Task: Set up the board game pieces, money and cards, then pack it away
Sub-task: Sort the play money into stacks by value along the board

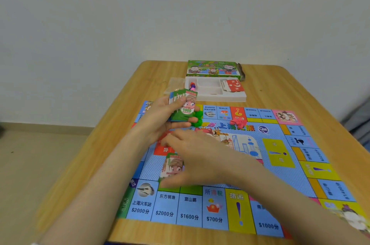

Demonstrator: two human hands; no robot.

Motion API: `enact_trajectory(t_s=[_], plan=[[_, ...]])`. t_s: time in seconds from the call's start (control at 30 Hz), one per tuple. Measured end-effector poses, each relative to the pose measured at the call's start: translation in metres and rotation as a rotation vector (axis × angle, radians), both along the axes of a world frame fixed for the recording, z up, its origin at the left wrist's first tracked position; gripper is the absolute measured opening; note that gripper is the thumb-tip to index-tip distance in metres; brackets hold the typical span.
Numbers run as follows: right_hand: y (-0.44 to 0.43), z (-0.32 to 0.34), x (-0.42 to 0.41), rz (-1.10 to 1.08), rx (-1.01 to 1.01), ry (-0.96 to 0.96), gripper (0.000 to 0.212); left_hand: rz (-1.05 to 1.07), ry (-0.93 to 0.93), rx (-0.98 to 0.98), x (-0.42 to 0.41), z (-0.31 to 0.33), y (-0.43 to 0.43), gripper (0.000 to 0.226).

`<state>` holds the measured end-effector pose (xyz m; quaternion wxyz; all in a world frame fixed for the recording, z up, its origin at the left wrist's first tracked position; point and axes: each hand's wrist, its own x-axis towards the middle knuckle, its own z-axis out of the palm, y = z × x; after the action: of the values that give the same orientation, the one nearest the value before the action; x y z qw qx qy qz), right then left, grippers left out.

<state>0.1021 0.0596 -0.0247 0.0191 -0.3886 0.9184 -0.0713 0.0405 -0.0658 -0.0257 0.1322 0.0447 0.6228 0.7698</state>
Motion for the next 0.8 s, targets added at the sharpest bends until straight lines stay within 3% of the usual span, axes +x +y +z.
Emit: enact_trajectory(t_s=[0.13, 0.27, 0.57, 0.67, 0.8], plan=[[-0.006, -0.01, 0.014, -0.005, 0.038, 0.106, 0.061, -0.013, 0.003, -0.013, 0.0, 0.0, 0.001, 0.021], [-0.004, -0.009, 0.015, -0.003, -0.026, 0.052, 0.052, -0.022, -0.012, -0.011, 0.0, 0.0, 0.001, 0.023], [0.005, -0.007, 0.004, -0.048, -0.196, -0.13, 0.066, -0.006, -0.026, -0.013, -0.001, -0.001, 0.002, 0.017], [0.005, -0.007, 0.004, 0.054, -0.107, -0.162, 0.073, -0.014, -0.021, -0.018, -0.001, -0.001, 0.002, 0.019], [0.007, -0.005, 0.001, 0.164, -0.026, -0.178, 0.061, -0.019, -0.015, -0.009, 0.001, -0.001, 0.002, 0.02]])
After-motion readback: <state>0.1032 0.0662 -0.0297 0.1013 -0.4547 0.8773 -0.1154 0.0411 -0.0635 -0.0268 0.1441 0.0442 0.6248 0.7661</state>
